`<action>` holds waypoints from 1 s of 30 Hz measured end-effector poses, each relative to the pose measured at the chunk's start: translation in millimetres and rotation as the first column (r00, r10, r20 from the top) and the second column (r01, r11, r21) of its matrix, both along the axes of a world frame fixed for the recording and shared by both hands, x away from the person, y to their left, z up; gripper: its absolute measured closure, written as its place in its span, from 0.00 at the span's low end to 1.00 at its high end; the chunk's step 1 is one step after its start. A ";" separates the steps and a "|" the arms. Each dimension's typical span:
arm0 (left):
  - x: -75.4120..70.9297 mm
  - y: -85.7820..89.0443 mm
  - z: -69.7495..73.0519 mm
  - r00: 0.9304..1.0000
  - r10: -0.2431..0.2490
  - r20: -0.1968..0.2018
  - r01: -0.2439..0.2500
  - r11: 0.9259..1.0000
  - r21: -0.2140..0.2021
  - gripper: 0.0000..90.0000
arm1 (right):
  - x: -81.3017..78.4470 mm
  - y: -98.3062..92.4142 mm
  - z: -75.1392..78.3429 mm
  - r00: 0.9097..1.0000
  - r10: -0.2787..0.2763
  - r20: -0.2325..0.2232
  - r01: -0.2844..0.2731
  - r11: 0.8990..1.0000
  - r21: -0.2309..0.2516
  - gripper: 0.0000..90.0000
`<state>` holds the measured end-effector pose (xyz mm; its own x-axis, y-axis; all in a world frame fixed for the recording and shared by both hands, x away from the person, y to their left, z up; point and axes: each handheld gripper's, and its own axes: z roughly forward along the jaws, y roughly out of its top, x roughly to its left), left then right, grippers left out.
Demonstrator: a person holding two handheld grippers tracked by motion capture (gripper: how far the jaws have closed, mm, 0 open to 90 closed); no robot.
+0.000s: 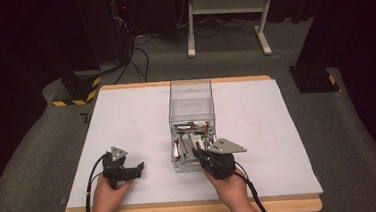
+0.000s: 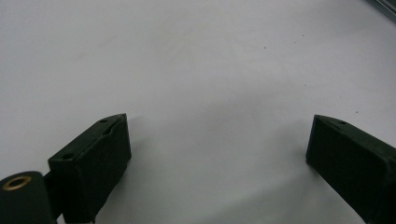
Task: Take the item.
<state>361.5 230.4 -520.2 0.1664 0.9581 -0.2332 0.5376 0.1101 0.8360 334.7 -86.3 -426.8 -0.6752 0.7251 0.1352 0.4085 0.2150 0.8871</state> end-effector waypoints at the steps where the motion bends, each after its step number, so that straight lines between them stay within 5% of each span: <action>1: 0.0 0.0 0.0 1.000 0.000 0.000 0.000 1.000 0.000 0.07 | -0.1 -0.3 0.4 1.000 -0.001 0.003 0.001 1.000 0.000 0.98; 30: -0.1 0.0 0.0 1.000 -0.001 0.000 0.001 1.000 0.000 0.08 | -4.7 -8.8 12.1 0.996 -0.023 0.083 0.020 0.999 0.032 0.98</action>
<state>361.4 230.4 -520.1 0.1674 0.9580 -0.2329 0.5376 0.1094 0.8361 330.0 -95.1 -414.7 -0.6694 0.7359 0.1017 0.3372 0.1791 0.9242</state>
